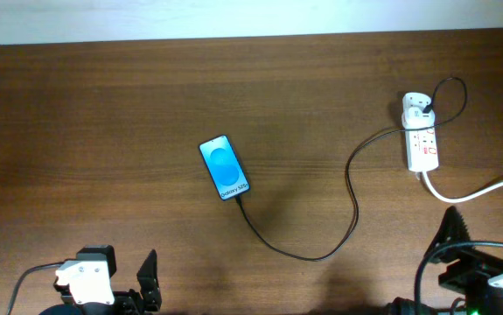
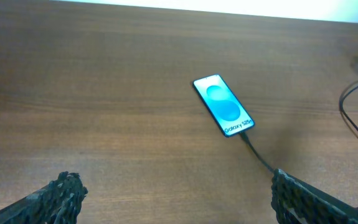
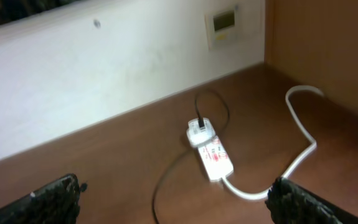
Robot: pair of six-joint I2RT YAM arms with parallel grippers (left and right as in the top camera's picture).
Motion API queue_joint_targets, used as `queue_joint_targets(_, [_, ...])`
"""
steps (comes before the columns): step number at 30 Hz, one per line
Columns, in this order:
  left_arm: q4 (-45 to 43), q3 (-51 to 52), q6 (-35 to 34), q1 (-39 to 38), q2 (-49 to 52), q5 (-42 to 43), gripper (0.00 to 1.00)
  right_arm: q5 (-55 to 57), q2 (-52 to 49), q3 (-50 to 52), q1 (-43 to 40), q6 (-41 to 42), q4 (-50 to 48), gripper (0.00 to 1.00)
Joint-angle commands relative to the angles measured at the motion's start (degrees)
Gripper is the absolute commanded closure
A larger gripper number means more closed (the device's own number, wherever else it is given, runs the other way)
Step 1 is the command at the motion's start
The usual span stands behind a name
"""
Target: Plug charger to phone and switch on socket
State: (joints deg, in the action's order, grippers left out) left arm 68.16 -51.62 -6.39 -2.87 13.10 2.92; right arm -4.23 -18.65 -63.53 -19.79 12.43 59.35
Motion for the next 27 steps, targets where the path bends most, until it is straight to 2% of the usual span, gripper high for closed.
queue_joint_targets(1, [0.02, 0.04, 0.90, 0.04, -0.20, -0.37, 0.01, 2.43, 0.35, 0.22, -0.11, -0.15, 4.35, 0.02])
queue_joint_targets(5, [0.02, 0.04, 0.90, 0.04, -0.20, -0.37, 0.01, 2.12, 0.35, 0.33, -0.11, -2.38, 3.67, 0.02])
queue_joint_targets(7, [0.02, 0.04, 0.90, 0.04, -0.20, -0.37, 0.01, 2.12, 0.59, 2.19, -0.13, -4.72, -0.22, 0.02])
queue_joint_targets(9, [0.02, 0.04, 0.90, 0.04, -0.20, -0.37, 0.01, -1.07, 3.63, 9.55, -0.13, -4.68, -10.45, 0.02])
queue_joint_targets(11, [0.02, 0.04, 0.90, 0.04, -0.20, -0.37, 0.01, -7.48, 9.07, 23.32, -0.11, -3.67, -27.15, 0.02])
queue_joint_targets(14, [0.02, 0.04, 0.90, 0.04, -0.20, -0.37, 0.01, -7.58, 14.84, 43.08, -0.04, 8.35, -52.37, 0.02])
queue_joint_targets(15, [0.02, 0.04, 0.90, 0.04, -0.20, -0.37, 0.01, -7.45, 16.28, 47.82, 0.94, 9.29, -58.40, 0.02])
queue_joint_targets(18, [0.02, 0.04, 0.90, 0.04, -0.20, -0.37, 0.01, 3.74, 18.32, 52.52, 8.20, 8.85, -59.52, 0.02])
queue_joint_targets(19, [0.02, 0.04, 0.90, 0.04, -0.20, -0.37, 0.01, 6.47, 18.45, 52.87, 10.51, 6.01, -58.88, 0.02])
queue_joint_targets(20, [0.02, 0.04, 0.90, 0.04, -0.20, -0.37, 0.01, 6.43, 18.45, 52.98, 12.04, 1.18, -58.77, 0.02])
queue_joint_targets(24, [0.02, 0.04, 0.90, 0.04, -0.20, -0.37, 0.01, 5.75, 18.45, 52.98, 12.28, 1.09, -60.87, 0.02])
queue_joint_targets(27, [0.02, 0.04, 0.90, 0.04, -0.20, -0.37, 0.01, 3.17, 18.45, 53.00, 12.28, 0.33, -67.87, 0.02])
